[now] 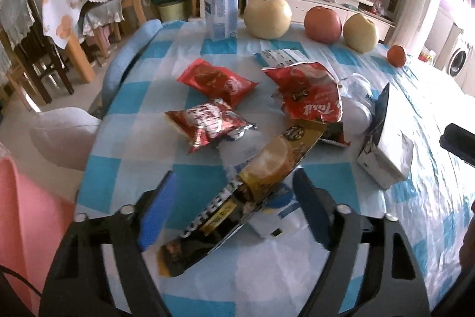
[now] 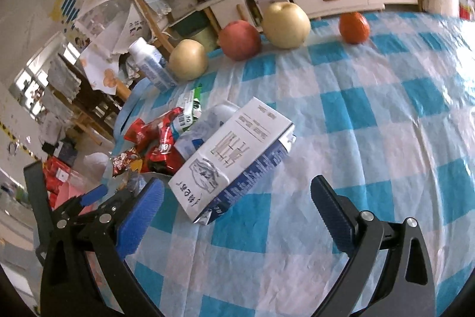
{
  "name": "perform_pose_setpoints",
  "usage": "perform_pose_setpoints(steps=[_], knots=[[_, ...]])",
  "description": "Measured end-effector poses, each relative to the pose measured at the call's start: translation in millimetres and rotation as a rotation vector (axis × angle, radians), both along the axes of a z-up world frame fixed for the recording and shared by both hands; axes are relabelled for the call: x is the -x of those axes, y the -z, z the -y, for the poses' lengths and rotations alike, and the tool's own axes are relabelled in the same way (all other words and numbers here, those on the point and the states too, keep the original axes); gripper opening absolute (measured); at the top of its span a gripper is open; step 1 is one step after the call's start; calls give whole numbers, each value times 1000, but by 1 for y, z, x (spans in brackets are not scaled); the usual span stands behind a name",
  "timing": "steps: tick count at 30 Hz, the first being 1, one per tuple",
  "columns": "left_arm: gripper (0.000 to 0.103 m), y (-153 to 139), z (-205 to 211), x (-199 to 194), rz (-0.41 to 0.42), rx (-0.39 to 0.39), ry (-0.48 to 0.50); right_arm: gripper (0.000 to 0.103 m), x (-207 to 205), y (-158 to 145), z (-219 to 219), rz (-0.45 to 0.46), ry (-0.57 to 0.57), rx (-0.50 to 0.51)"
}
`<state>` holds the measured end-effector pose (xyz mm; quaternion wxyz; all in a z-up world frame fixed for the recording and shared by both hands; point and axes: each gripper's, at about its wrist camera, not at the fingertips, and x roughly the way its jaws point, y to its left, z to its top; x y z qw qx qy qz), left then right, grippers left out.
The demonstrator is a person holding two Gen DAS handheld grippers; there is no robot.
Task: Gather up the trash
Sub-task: 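Grasp the coffee stick wrapper with the left tool, then grasp the white MagicDay bag with the right tool while the left tool holds the coffee wrapper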
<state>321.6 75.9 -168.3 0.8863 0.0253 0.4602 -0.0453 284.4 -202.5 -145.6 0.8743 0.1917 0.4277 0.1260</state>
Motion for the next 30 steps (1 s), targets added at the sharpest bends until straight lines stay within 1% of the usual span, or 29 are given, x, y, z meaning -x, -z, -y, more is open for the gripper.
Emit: perform_pose_setpoints(steps=[1,2,3,4,6,9,11,14,16,22,24,25,26,30], knots=[[68,2,2,-2,-7,4,1,98,0,-1,-2,6,-11,-2],[63,4,2,-3,-14,9,6,98,1,-1,-5,12,-22,3],[55,4,4,-4,-13,25,17,98,0,-2,-7,18,-31,9],[50,4,5,-4,-13,33,20,98,1,-3,-10,25,-42,16],[48,4,7,-3,-9,36,25,98,2,-6,-18,44,-69,26],[41,5,6,-1,-14,66,31,98,2,-10,-30,71,-114,32],[39,4,5,2,-17,77,40,98,4,-11,-41,84,-147,39],[33,4,3,3,-18,87,40,98,5,-12,-60,97,-206,50],[27,4,0,4,-19,105,36,98,6,-12,-69,101,-230,59],[25,1,-12,10,-18,157,15,96,5,-8,-96,111,-303,73],[25,-2,-18,12,-13,185,8,93,4,-5,-103,108,-321,78],[25,-3,-21,13,-11,194,4,86,3,-4,-107,105,-334,82],[25,-4,-24,14,-9,200,-1,84,3,-2,-110,102,-342,85],[24,-9,-36,18,3,218,-21,84,2,4,-123,98,-363,110]])
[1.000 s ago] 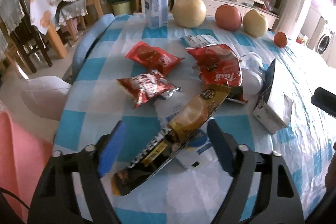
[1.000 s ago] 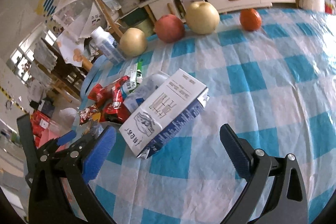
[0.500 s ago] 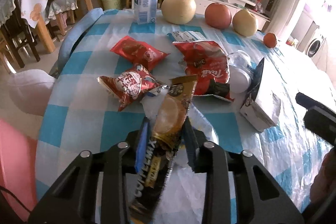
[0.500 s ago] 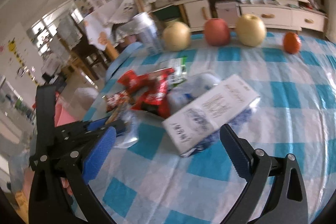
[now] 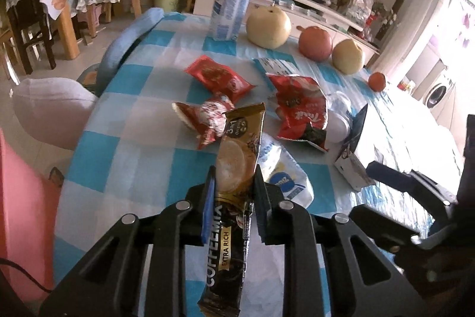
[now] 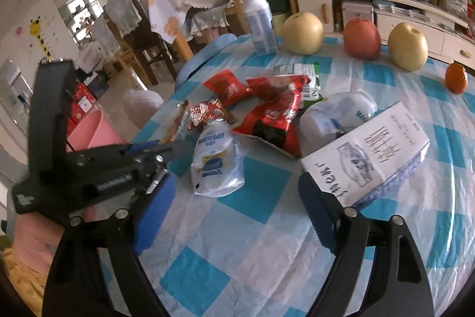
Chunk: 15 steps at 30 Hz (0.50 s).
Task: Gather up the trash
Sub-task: 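Grasp the white MagicDay bag with the right tool while the left tool holds the coffee wrapper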
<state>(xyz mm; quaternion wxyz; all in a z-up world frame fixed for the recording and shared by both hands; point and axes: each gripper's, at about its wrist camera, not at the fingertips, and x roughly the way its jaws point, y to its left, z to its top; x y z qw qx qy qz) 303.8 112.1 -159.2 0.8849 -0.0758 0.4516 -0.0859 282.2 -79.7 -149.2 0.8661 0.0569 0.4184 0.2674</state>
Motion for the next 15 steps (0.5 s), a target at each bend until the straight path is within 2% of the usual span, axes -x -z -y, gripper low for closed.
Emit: perform_pose_setpoints(steps=[5,15], knots=[[24,-6,-15,3,12,20,-32,84,-3,5,-20,1,-44,6],[25,-14,-33,6,37,29,-72,84,-15,26,-61,13,-65,139]])
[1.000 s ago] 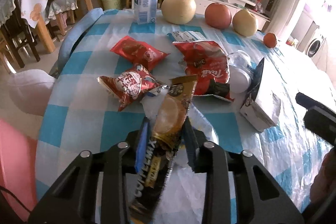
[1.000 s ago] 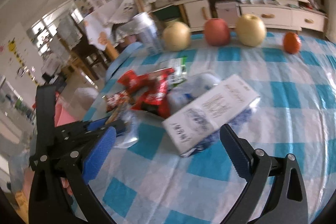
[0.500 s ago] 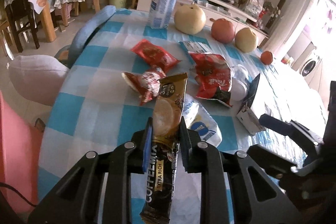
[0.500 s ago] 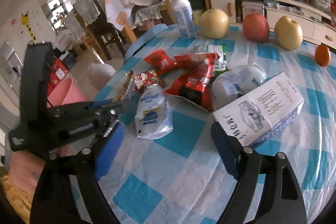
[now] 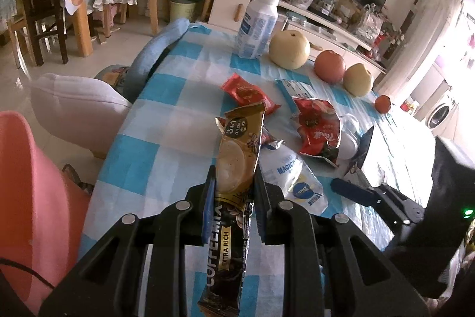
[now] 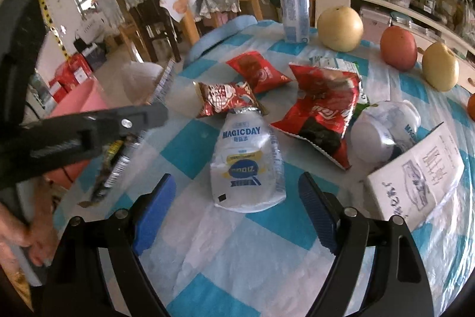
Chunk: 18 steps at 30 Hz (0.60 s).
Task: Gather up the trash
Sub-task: 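Grasp the white MagicDay bag with the right tool while the left tool holds the coffee wrapper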
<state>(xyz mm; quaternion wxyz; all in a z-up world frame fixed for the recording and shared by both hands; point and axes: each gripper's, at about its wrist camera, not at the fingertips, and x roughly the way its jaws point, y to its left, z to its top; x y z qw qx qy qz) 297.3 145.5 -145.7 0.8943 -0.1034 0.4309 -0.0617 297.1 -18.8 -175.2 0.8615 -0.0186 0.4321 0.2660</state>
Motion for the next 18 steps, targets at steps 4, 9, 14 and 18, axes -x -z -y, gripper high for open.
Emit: perform_pose_setpoints(steps=[4,9,14,18], knots=[[25,-2,-7,1,6,-11,-17,84,-6,8,-9,-4,9,49],[25,-4,-13,3,16,-30,-29,83,-12,12,-14,12,19,80],[25,-5,-18,5,24,-44,-45,70,-12,12,-16,39,25,127],[25,-8,-21,7,33,-69,-59,61,-13,12,-15,48,32,133]])
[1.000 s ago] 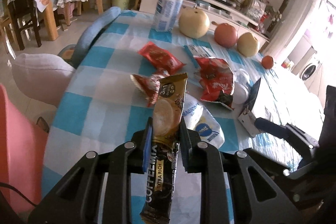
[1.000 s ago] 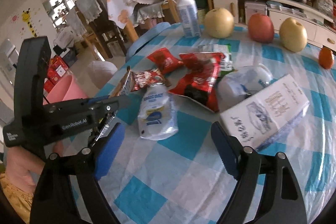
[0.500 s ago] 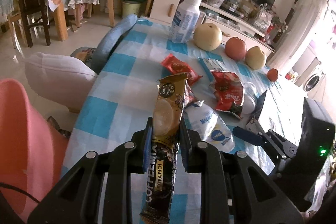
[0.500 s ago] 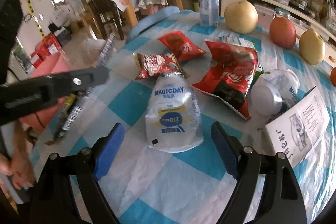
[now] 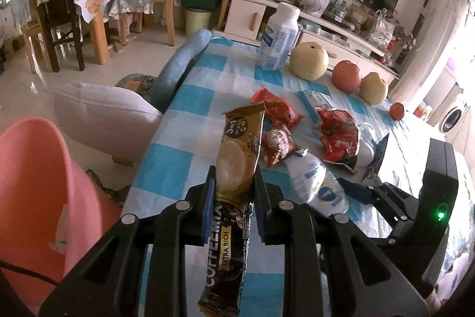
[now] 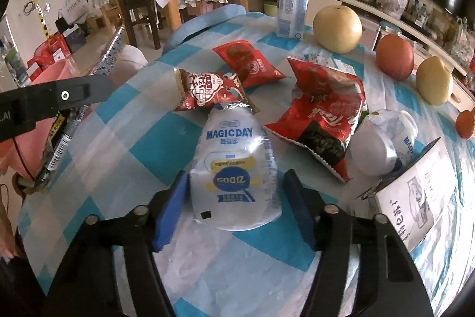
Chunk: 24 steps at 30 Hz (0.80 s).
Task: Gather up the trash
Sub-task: 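Grasp the white MagicDay bag with the right tool while the left tool holds the coffee wrapper, then carry both items to the pink bin and open both tools to drop them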
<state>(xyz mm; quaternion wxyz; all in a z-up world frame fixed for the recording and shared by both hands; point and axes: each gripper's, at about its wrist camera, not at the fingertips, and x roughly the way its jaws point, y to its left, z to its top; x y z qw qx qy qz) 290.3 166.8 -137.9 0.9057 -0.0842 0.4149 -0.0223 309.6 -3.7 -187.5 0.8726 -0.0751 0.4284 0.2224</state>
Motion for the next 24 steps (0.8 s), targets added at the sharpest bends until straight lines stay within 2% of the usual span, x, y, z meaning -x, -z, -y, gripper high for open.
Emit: perform_pose_setpoints(steps=[14,21,24], knots=[[25,-11,-23,8,35,-63,-83,60,15,-11,-6,60,-15,-9],[25,-19,-39,15,61,-105,-138,60,27,-26,-3,82,-16,-93],[25,-24,-46,19,73,-133,-163,60,34,-29,-10,94,-34,-100]])
